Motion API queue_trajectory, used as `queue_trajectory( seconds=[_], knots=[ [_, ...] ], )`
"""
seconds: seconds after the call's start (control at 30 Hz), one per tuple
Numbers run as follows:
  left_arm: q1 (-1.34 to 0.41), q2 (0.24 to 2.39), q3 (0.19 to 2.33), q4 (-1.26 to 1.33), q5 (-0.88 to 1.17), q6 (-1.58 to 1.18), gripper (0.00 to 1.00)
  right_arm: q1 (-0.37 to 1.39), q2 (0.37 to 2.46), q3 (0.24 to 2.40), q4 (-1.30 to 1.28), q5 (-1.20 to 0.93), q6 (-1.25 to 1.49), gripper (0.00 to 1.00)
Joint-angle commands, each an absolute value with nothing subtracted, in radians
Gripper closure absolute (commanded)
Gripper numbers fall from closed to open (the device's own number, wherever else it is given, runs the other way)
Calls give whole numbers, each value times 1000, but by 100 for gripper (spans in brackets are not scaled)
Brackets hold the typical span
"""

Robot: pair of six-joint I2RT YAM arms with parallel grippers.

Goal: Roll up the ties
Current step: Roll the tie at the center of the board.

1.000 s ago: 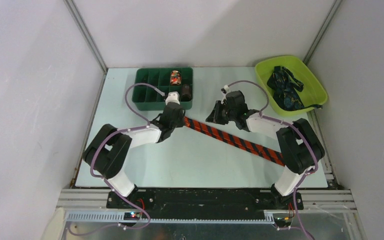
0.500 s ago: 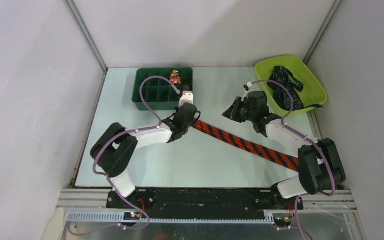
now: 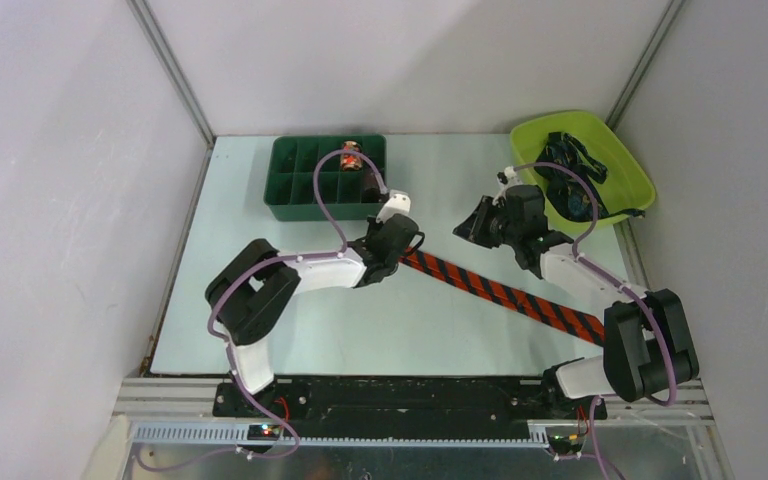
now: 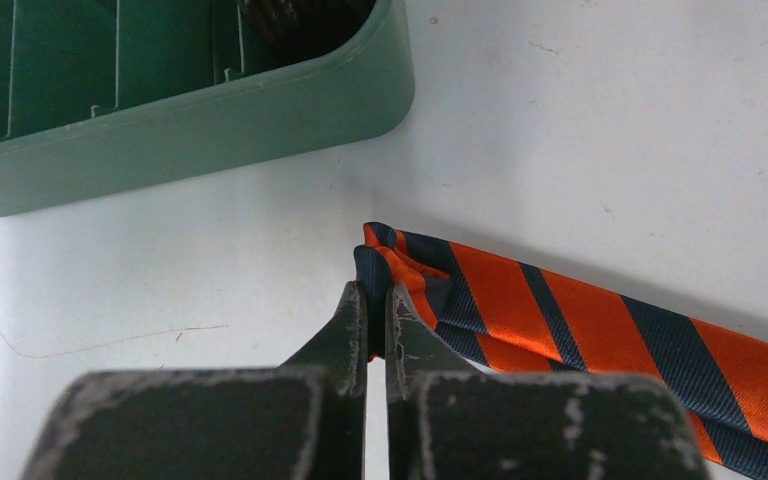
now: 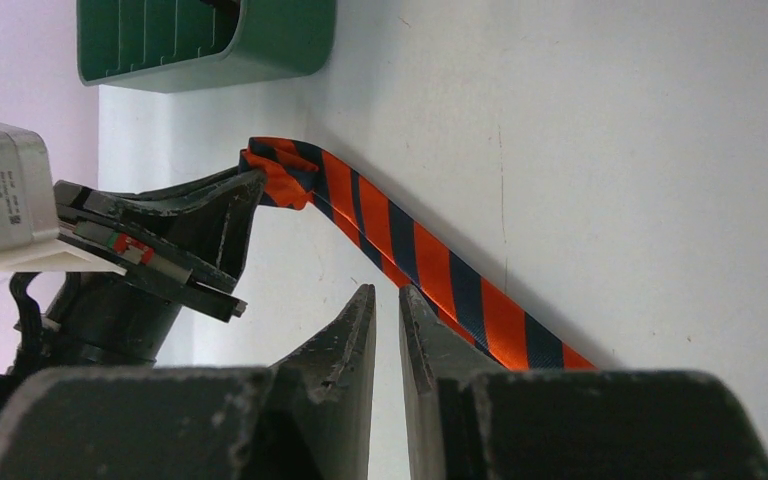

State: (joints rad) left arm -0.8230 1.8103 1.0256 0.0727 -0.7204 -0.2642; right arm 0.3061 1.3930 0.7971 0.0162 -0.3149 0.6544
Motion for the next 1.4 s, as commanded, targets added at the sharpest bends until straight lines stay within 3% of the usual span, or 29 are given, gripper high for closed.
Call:
queue_trajectory(
  seconds=[0.0, 0.63, 1.37],
  knots=[
    [-854, 1838, 1072, 76, -815, -209, 100, 299, 1365, 795, 30, -323, 640, 83],
    [-940, 1933, 1137, 47, -877, -178, 100, 282, 1370, 777, 43, -339, 645, 83],
    [-956, 1955, 1150, 42, -743, -185, 100, 276, 1382, 770, 52, -351, 655, 83]
  ],
)
